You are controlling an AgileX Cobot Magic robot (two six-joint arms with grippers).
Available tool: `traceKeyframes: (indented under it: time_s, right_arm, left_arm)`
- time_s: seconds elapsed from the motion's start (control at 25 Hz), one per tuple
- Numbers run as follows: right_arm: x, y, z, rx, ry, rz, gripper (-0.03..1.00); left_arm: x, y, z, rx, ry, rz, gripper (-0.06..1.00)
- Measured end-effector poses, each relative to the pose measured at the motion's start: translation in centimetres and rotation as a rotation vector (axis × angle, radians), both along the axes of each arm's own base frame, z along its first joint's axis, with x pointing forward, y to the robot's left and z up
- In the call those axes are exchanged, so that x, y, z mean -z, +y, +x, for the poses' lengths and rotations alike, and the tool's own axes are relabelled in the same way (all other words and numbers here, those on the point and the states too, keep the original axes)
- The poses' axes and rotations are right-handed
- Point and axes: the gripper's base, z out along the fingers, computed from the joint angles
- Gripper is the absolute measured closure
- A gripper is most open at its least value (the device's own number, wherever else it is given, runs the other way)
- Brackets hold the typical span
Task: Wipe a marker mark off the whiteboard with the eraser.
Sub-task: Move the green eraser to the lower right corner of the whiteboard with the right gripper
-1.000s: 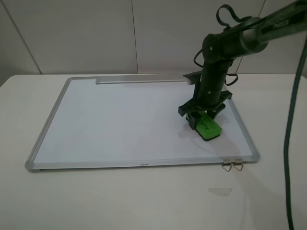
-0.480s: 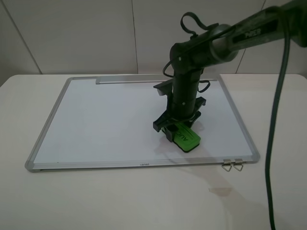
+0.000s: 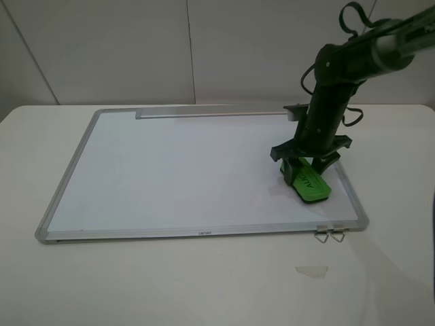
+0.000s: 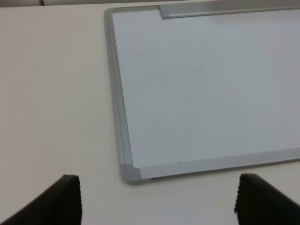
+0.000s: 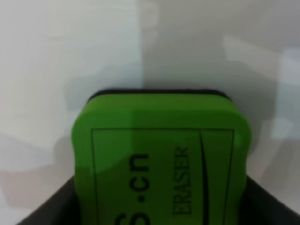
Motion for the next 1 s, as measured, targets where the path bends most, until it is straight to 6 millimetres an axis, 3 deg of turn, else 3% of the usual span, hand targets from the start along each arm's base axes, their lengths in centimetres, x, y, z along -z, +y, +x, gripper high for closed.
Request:
traceKeyframes:
  time_s: [0.28,0.88,1.0]
  right_arm:
    - [0.1,-4.9,-0.8,0.139,-0.015,-0.002,0.38]
    - [0.1,-5.0,-1.0,0.168,-0.043,0.009,0.38]
    - [-0.5,-4.8,-1.1,0.185,-0.060,0.027,0.26]
  left_arm:
    - [0.0,0.0,0.0,0.000,0.000,0.000,0.26]
    - [0.0,0.0,0.0,0.000,0.000,0.000,0.26]
    - [0.0,0.0,0.0,0.000,0.000,0.000,0.26]
